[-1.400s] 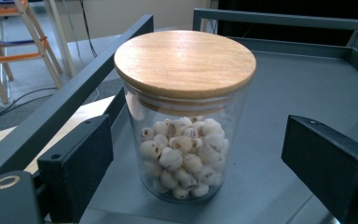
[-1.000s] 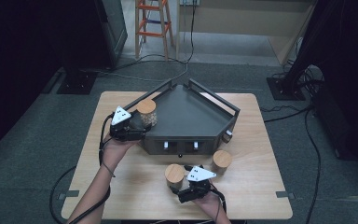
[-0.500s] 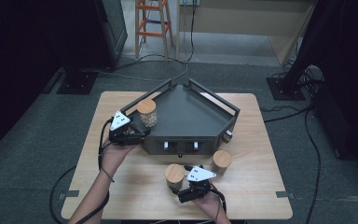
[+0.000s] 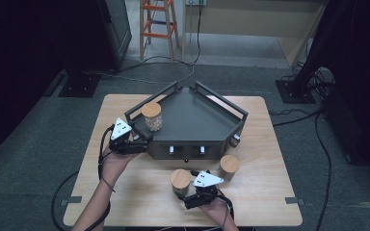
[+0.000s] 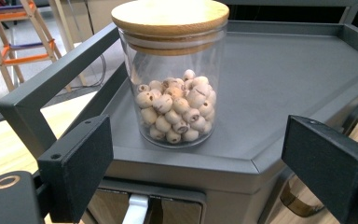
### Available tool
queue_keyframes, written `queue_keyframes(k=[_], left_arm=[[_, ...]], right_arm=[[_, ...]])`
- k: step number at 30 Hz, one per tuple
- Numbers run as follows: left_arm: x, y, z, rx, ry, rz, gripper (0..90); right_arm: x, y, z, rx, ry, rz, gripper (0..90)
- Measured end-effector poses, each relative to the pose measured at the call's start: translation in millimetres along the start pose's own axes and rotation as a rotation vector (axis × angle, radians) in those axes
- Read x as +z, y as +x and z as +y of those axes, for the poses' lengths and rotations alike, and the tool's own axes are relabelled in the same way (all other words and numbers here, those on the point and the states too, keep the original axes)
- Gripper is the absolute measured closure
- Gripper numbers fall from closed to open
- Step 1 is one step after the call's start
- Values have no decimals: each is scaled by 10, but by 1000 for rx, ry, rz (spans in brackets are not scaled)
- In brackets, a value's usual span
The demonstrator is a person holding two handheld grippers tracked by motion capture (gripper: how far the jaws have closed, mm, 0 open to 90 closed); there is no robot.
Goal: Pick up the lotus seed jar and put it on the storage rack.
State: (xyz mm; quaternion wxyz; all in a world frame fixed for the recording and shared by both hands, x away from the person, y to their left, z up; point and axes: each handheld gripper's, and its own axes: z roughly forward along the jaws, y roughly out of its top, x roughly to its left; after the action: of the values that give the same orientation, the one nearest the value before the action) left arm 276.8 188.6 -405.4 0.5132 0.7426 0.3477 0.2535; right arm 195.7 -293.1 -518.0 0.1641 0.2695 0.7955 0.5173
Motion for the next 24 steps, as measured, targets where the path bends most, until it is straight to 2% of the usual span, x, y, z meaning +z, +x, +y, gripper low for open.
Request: queue_keyframes(k=[5, 8, 14, 18, 21, 24], left_arm=[[-41, -6, -26, -2, 2, -4, 89], [-67, -32, -48, 2, 2, 10, 89], [-114, -37, -103, -12, -2, 15, 89], [-135, -70, -132, -1, -1, 13, 89], [-139, -115, -147, 29, 4, 11, 89], [-156, -128, -174, 27, -6, -1, 89]], right_arm=[[2, 4, 3, 3, 2, -3, 27], [3, 6, 5, 5, 3, -5, 27], [4, 6, 6, 2, 3, -4, 27], [4, 6, 7, 1, 4, -4, 27], [5, 10, 9, 2, 5, -5, 27], [7, 13, 11, 4, 6, -7, 27]])
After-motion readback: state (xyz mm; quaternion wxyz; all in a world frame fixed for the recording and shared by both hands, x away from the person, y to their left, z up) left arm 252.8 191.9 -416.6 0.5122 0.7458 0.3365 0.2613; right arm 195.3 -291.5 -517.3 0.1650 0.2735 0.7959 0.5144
